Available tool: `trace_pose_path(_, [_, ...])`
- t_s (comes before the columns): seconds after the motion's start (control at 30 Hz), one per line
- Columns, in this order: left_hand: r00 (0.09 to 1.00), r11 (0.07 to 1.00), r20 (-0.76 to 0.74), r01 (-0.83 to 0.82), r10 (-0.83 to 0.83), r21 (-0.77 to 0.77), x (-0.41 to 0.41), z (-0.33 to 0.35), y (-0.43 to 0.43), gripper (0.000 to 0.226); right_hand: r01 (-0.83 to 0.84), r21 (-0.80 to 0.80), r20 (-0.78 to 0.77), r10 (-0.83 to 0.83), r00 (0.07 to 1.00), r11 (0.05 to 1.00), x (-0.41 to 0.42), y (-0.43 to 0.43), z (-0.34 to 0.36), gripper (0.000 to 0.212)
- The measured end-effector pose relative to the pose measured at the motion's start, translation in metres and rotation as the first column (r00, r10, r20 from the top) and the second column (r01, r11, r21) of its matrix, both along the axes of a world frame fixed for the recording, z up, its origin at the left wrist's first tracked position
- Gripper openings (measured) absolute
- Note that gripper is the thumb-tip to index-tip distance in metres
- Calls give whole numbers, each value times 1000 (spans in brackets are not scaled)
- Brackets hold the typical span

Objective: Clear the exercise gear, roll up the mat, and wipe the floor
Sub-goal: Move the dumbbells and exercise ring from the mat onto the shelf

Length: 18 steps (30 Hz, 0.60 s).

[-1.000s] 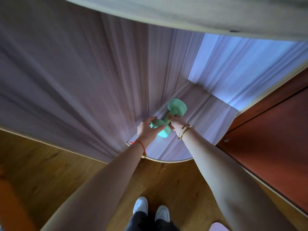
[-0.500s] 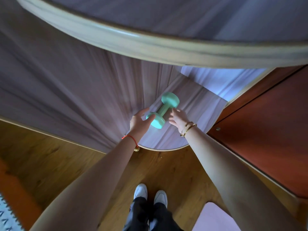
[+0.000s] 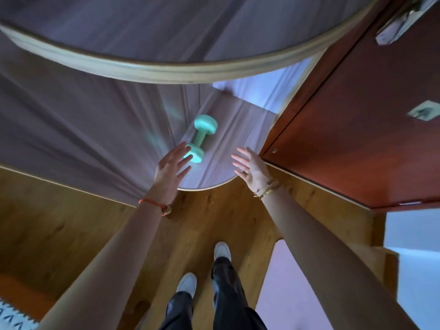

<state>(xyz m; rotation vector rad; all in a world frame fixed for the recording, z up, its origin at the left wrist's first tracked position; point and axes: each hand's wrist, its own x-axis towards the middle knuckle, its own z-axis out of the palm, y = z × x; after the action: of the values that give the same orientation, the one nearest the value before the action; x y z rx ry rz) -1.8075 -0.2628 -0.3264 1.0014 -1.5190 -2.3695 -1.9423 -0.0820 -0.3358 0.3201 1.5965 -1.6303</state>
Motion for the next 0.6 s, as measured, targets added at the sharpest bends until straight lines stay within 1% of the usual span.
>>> trace_pose_path(0.13, [986, 986, -27, 164, -164, 2, 18, 9, 16, 38, 117, -69, -13, -118, 993, 991, 47, 29, 13, 44])
trace_pose_path(0.2, [969, 969, 8, 247, -247, -20, 25, 15, 28, 40, 192, -77, -17, -194, 981, 978, 76, 46, 14, 43])
trace_pose_path(0.27, [954, 955, 64, 296, -294, -27, 32, 21, 43, 43, 269, -90, -7, -271, 963, 959, 107, 63, 15, 41])
trace_pose_path(0.33, [929, 932, 80, 362, -361, 2, 44, 23, 62, 43, 343, -81, 23, -342, 939, 936, 136, 84, 13, 40])
trace_pose_path(0.4, [888, 891, 66, 453, -454, 41, 58, 22, 82, 42, 419, -54, 43, -417, 908, 906, 161, 104, 9, 39])
trace_pose_path(0.53, [804, 810, 103, 578, -585, 97, 83, 21, 132, 43, 602, -25, 106, -597, 795, 798, 213, 159, 1, 43])
trace_pose_path(0.6, [752, 764, 135, 635, -645, 111, 95, 20, 163, 41, 711, -51, 142, -700, 700, 701, 243, 193, 2, 37])
